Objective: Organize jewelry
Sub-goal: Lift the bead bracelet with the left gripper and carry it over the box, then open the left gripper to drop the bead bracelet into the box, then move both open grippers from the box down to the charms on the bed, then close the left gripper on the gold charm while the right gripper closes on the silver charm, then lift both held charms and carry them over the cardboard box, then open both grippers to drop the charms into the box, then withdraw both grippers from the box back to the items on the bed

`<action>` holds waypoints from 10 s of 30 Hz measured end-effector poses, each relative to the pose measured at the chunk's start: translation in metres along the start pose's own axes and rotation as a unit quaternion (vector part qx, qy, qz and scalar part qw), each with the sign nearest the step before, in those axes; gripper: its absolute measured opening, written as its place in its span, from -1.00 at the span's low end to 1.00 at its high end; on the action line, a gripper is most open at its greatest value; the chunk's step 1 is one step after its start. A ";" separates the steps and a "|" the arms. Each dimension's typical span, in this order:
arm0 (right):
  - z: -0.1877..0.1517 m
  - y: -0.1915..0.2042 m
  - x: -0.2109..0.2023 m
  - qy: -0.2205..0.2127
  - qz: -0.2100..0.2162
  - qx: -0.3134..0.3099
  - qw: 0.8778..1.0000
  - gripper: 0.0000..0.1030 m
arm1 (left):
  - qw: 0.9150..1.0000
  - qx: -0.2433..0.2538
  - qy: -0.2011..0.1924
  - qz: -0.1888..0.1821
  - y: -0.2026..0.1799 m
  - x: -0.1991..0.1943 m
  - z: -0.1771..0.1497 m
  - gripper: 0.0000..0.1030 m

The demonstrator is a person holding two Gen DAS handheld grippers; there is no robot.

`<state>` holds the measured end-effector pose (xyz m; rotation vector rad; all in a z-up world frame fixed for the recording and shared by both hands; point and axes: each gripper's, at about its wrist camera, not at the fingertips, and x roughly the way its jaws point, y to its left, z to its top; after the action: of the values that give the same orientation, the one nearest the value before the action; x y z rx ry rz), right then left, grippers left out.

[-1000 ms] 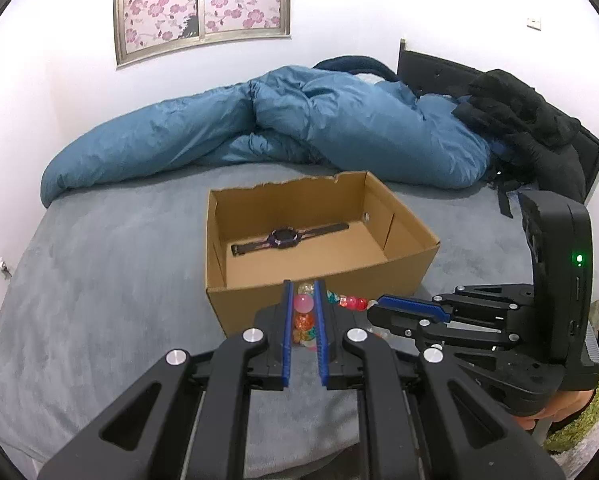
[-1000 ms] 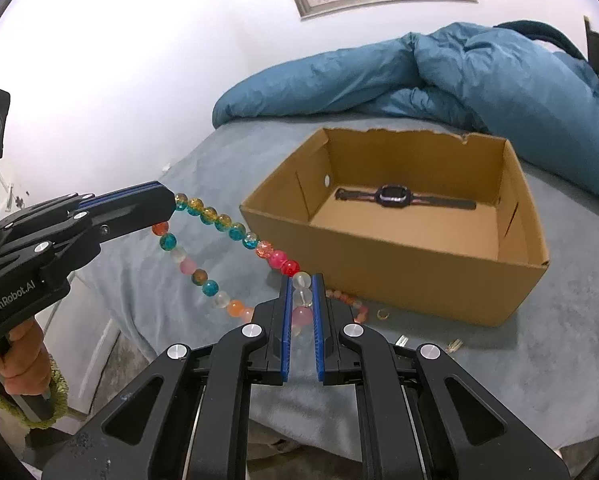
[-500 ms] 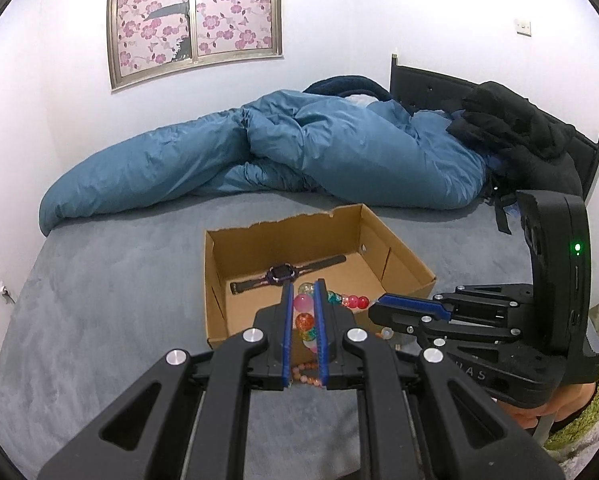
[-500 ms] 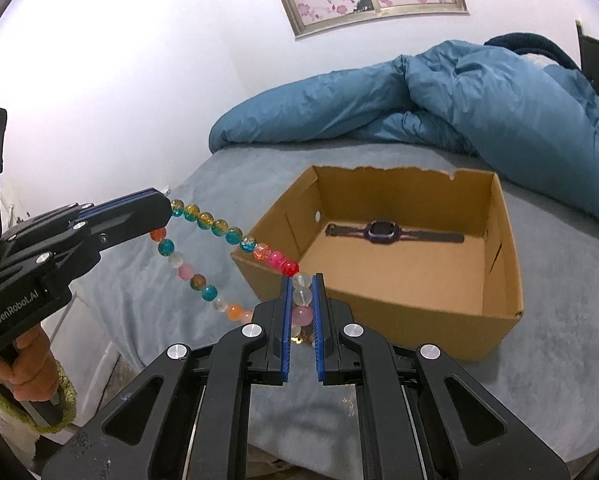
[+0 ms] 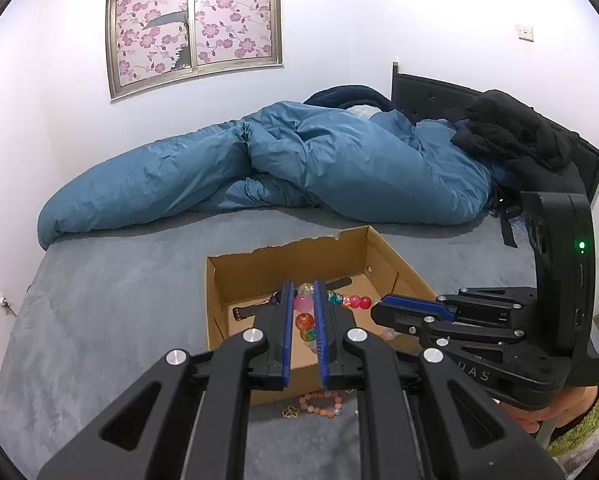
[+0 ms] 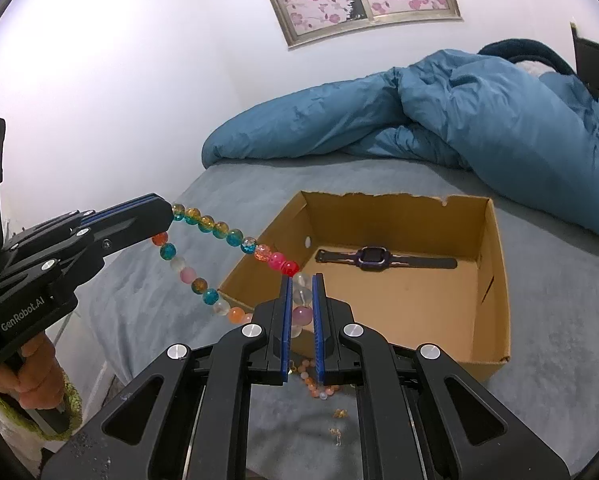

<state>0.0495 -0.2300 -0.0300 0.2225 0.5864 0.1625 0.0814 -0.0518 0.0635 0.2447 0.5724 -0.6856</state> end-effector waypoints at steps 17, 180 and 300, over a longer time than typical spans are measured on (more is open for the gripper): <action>0.056 -0.040 0.073 0.071 0.042 0.030 0.996 -0.85 | 0.998 -0.035 0.049 -0.004 0.038 0.084 0.032 -0.82; -0.138 -0.095 0.073 0.132 -0.023 -0.141 0.981 -0.72 | 0.983 0.067 0.168 -0.032 0.020 0.130 -0.187 -0.70; -0.032 -0.082 -0.018 -0.046 -0.010 -0.086 0.995 0.15 | 0.992 0.083 0.076 -0.064 -0.005 0.065 -0.077 -0.41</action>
<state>0.0235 -0.3077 -0.0671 0.0567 0.4806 0.1824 0.0876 -0.0595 -0.0371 0.4202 0.6815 -0.8449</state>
